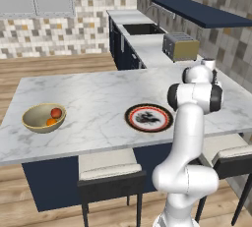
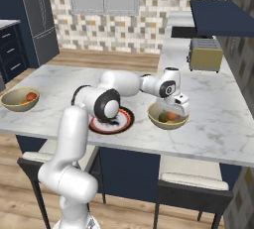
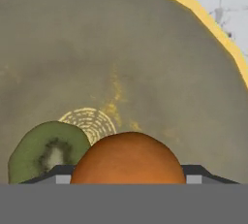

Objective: Take the fruits from the plate on the dining counter and place two fruits in each bowl.

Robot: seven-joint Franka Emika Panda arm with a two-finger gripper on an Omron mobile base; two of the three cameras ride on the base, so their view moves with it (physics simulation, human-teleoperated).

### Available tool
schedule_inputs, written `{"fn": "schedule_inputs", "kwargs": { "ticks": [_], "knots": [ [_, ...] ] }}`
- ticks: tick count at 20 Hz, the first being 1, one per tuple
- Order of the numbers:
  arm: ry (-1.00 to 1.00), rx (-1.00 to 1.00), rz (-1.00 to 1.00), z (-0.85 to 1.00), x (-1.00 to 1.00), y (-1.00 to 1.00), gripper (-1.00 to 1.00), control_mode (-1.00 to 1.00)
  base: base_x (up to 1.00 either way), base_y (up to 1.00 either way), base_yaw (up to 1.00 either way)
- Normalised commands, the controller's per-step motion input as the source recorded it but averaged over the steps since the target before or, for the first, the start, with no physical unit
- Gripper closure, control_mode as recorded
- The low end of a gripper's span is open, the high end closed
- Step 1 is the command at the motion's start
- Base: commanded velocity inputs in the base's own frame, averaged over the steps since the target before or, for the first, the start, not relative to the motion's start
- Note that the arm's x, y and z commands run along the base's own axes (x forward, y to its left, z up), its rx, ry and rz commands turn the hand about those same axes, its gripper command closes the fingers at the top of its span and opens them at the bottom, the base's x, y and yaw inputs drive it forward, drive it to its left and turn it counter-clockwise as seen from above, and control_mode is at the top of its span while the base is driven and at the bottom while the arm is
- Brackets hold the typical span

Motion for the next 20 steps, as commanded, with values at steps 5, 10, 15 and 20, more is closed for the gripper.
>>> {"fn": "schedule_inputs", "kwargs": {
  "ticks": [5,10,15,20],
  "knots": [
    [0.07,0.00,0.00,-0.30,0.10,-0.02,-1.00,-1.00,0.00,0.00,0.00],
    [0.01,0.00,0.00,-0.05,0.02,-0.10,-1.00,-1.00,0.00,0.00,0.00],
    [0.00,0.00,0.00,0.00,0.00,-0.04,-1.00,-1.00,0.00,0.00,0.00],
    [0.00,0.01,0.00,0.31,-0.03,0.00,-1.00,-1.00,0.00,0.00,0.00]
  ]
}}
